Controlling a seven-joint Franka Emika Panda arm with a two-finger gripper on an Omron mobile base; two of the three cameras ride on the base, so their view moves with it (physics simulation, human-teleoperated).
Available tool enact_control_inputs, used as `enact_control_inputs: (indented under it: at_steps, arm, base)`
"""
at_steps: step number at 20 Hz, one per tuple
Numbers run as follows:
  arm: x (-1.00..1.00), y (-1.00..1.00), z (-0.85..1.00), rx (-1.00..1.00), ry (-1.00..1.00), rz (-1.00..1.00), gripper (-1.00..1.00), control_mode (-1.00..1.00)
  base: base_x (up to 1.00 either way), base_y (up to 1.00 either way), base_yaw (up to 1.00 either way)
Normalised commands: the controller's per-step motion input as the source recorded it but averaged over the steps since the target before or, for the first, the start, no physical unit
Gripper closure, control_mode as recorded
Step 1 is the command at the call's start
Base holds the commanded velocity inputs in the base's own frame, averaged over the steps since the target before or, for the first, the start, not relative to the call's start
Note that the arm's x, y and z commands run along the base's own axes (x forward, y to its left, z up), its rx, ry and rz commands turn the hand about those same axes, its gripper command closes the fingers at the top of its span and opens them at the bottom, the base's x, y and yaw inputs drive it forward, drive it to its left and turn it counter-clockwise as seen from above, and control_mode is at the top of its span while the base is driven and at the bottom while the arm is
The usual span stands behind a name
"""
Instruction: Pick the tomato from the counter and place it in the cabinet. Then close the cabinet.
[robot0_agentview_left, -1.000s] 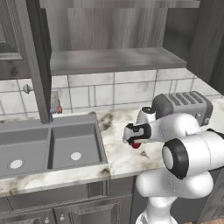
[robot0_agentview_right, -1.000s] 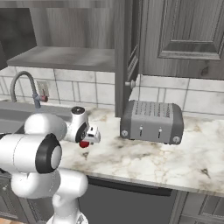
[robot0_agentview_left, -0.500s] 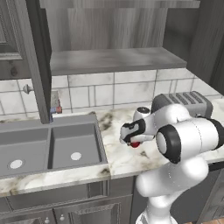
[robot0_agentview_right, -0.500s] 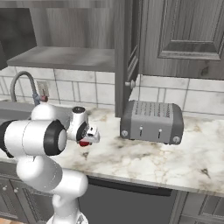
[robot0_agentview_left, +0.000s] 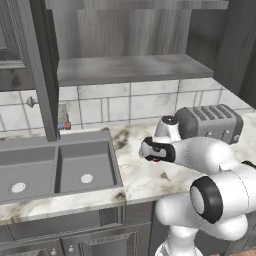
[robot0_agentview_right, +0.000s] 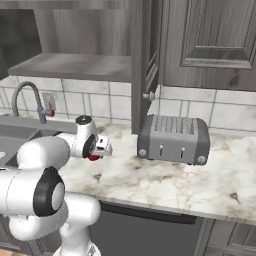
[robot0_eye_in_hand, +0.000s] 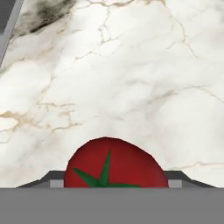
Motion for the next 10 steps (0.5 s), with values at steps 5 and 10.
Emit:
enact_control_inputs:
  at_steps: [5,10]
  arm:
    - [-0.48,0.0,1.0,0.03,-0.26,0.0,1.0,-1.0]
    - [-0.18,0.0,1.0,0.07,-0.16,0.0,1.0,-1.0]
  base:
    - [0.0,0.0,0.0]
    - [0.0,0.0,0.0]
